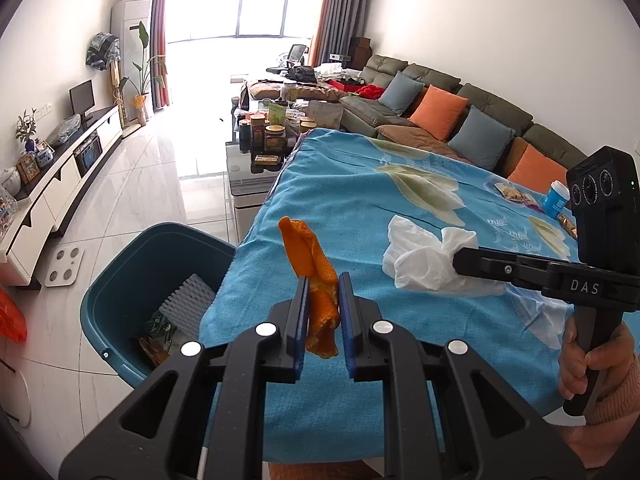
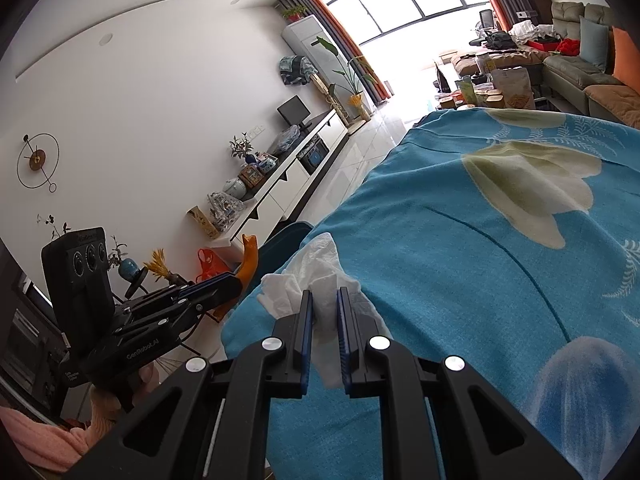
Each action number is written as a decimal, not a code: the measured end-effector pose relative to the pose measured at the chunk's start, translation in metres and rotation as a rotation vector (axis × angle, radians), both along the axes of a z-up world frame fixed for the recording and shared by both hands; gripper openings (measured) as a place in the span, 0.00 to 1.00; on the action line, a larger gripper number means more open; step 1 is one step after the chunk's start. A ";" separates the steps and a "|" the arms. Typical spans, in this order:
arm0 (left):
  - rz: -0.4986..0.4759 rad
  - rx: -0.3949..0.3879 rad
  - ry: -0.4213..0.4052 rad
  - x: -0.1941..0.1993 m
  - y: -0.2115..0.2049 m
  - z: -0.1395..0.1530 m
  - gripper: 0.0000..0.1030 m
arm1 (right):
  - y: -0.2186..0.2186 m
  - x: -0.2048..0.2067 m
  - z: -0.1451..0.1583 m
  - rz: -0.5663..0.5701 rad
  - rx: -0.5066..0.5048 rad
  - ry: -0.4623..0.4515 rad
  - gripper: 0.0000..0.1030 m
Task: Collect trash
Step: 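Carry the held orange peel and tissue with both tools over the bin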
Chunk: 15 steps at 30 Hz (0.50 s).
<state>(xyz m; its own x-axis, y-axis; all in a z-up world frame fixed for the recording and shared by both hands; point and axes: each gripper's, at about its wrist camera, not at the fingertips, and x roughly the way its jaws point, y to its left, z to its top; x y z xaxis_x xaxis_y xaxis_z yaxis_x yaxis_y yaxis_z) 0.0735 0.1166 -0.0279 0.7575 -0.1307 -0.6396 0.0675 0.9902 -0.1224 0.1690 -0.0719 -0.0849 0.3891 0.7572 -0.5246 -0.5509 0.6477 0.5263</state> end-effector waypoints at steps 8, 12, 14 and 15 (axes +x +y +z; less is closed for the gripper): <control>0.020 0.005 -0.002 -0.003 0.010 0.002 0.15 | 0.006 0.001 -0.001 0.017 -0.004 -0.001 0.11; 0.031 0.004 -0.002 -0.003 0.014 0.001 0.15 | 0.010 0.002 -0.001 0.025 -0.006 -0.001 0.11; 0.036 0.003 -0.002 -0.003 0.016 0.001 0.15 | 0.012 0.002 -0.001 0.029 -0.008 -0.001 0.11; 0.039 0.004 -0.002 -0.003 0.018 0.001 0.15 | 0.013 0.003 0.000 0.031 -0.009 -0.002 0.11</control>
<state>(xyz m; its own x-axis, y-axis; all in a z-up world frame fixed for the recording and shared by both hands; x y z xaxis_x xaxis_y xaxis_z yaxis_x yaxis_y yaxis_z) 0.0701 0.1343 -0.0268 0.7631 -0.0982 -0.6388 0.0285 0.9925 -0.1186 0.1717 -0.0589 -0.0849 0.3663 0.7642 -0.5309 -0.5716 0.6350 0.5197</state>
